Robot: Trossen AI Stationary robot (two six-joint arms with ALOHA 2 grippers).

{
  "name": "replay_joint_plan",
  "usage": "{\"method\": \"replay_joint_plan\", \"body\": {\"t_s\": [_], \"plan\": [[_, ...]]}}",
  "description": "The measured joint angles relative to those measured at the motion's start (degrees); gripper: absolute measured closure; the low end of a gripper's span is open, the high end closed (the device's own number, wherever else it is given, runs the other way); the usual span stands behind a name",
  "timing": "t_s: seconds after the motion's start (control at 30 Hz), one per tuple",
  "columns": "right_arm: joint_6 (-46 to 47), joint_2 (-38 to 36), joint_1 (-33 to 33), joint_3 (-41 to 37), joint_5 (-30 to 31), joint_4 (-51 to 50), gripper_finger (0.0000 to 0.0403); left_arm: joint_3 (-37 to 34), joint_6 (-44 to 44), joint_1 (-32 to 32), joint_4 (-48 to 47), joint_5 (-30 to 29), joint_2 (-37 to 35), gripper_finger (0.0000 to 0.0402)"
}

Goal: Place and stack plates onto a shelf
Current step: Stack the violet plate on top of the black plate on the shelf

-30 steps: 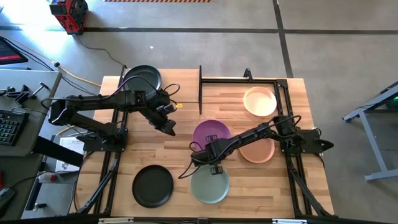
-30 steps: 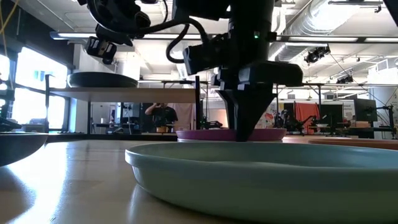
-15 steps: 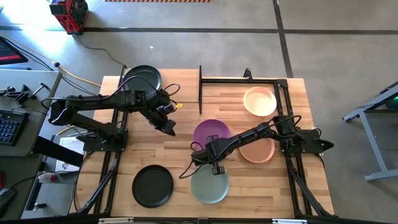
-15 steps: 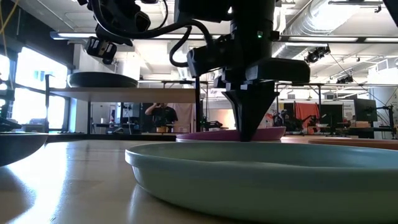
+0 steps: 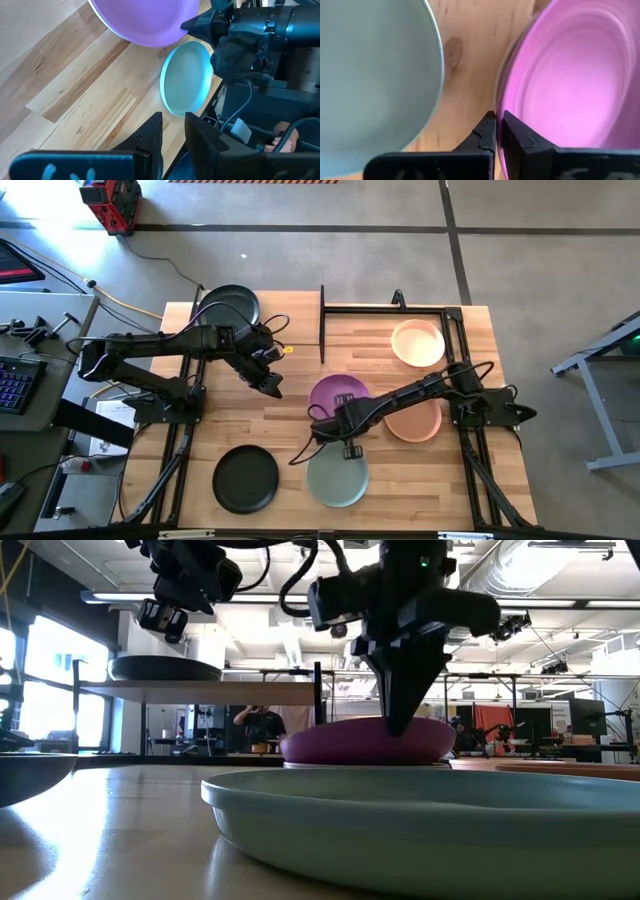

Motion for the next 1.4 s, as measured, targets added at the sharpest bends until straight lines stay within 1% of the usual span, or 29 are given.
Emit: {"method": "replay_joint_plan", "body": {"t_s": [0.2, 0.33, 0.43, 0.6, 0.77, 0.9, 1.0, 1.27, 1.4], "plan": [[-0.93, -1.53, 0.13, -0.02, 1.44, -1.0, 0.0402, 0.0, -0.01, 0.0, -0.03, -0.14, 0.04, 0.033], [-1.47, -3.41, 0.52, -0.02, 3.91, -1.28, 0.0403, 0.0, 0.02, 0.0, -0.06, -0.22, 0.04, 0.033], [-1.81, -4.78, 0.54, -0.02, 4.19, -1.27, 0.0403, 0.0, -0.01, 0.04, -0.07, -0.6, 0.04, 0.033], [-2.72, -7.16, 0.52, -0.02, 5.49, -1.44, 0.0403, 0.0, -0.08, 0.17, -0.14, -3.51, 0.04, 0.033], [-5.02, -8.87, 0.55, -0.02, 6.49, -1.32, 0.0403, 0.0, -2.83, 1.23, -0.09, -3.55, 0.04, 0.033], [-7.14, -9.63, 0.63, 0.32, 6.51, -1.11, 0.0403, 0.0, -5.08, 1.76, -0.12, -5.22, 0.04, 0.033], [-8.92, -9.64, 0.89, 2.17, 6.54, -1.14, 0.0403, 0.0, -6.95, 1.9, -0.14, -6.66, 0.04, 0.033], [-13.0, -9.71, 1.87, 7.84, 6.65, -1.12, 0.0403, 0.0, -10.17, 1.88, -0.12, -6.58, 0.04, 0.033], [-14.43, -9.72, 2.01, 9.13, 6.64, -1.19, 0.0403, 0.0, -11.07, 1.88, -0.09, -6.54, 0.04, 0.033]]}}
